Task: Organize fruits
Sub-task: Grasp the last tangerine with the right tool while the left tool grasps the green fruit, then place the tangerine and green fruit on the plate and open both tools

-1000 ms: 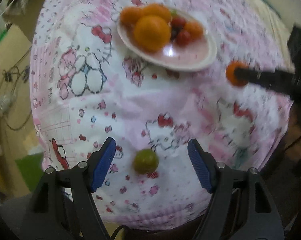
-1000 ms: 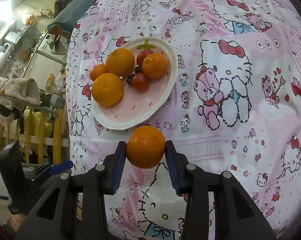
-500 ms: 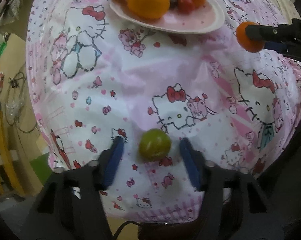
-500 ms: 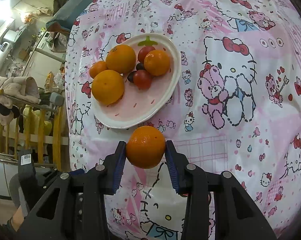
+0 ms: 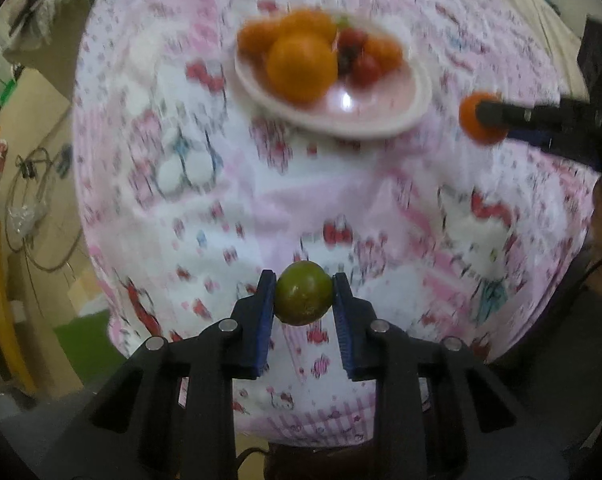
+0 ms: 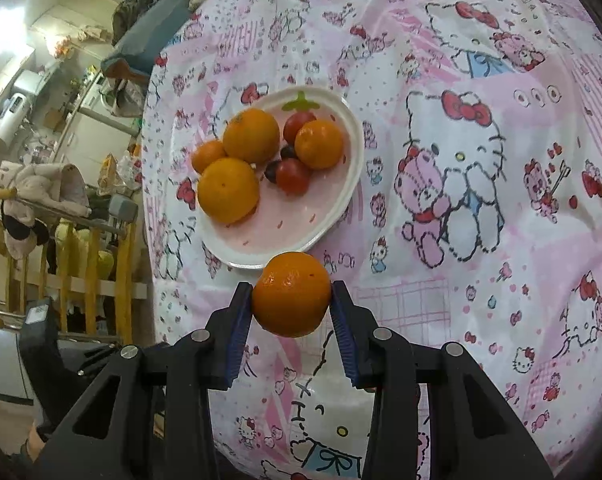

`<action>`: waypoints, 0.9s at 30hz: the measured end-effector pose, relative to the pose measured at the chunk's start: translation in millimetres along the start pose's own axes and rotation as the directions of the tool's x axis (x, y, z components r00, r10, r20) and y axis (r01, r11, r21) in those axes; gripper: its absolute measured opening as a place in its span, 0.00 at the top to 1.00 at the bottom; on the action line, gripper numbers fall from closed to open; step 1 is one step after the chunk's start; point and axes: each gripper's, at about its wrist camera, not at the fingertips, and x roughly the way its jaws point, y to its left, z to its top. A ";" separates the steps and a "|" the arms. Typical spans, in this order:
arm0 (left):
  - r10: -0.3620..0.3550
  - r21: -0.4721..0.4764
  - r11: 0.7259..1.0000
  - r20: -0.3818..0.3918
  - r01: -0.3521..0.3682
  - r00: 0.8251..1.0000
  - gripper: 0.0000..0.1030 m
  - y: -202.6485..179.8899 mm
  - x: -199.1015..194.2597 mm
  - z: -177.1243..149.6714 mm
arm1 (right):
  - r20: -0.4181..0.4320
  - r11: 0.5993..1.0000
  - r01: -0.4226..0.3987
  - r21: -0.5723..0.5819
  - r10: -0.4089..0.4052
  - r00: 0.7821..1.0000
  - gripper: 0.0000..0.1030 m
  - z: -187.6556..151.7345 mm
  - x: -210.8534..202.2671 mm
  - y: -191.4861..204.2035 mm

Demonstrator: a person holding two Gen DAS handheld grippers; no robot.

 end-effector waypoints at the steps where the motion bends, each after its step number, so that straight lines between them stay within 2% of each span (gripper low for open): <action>1: 0.005 -0.001 1.000 0.016 -0.005 1.000 0.76 -0.3 -4.6 5.9 | 0.009 1.000 -0.010 0.004 0.010 1.000 0.60 1.8 -3.3 -0.8; 7: 0.009 -0.002 1.000 0.068 -0.009 0.998 0.76 -7.8 -6.9 53.7 | 0.047 0.999 -0.040 0.018 0.039 0.998 0.60 14.5 -17.5 -6.1; 11: 0.034 0.026 0.999 0.077 -0.036 0.996 0.76 -27.9 11.7 76.3 | 0.059 0.999 -0.033 0.011 0.032 0.998 0.60 29.4 -16.0 -11.8; 14: 0.028 0.035 0.999 0.072 -0.030 0.997 0.76 -37.1 25.4 92.0 | 0.042 1.000 -0.017 -0.001 0.017 0.999 0.60 44.5 -2.7 -13.5; 17: 0.052 0.051 0.997 0.062 -0.055 0.997 0.76 -43.8 37.4 99.1 | 0.014 1.000 -0.024 0.009 0.024 1.000 0.60 56.1 13.2 -15.0; 21: 0.038 0.032 0.999 0.053 -0.040 0.998 0.76 -45.0 50.7 105.9 | -0.008 1.000 -0.002 -0.013 0.002 1.000 0.60 67.0 30.3 -13.8; 27: 0.037 0.020 0.999 0.027 -0.038 0.999 0.76 -45.2 64.4 107.7 | -0.020 1.000 -0.015 0.017 0.015 1.000 0.60 68.4 41.1 -22.6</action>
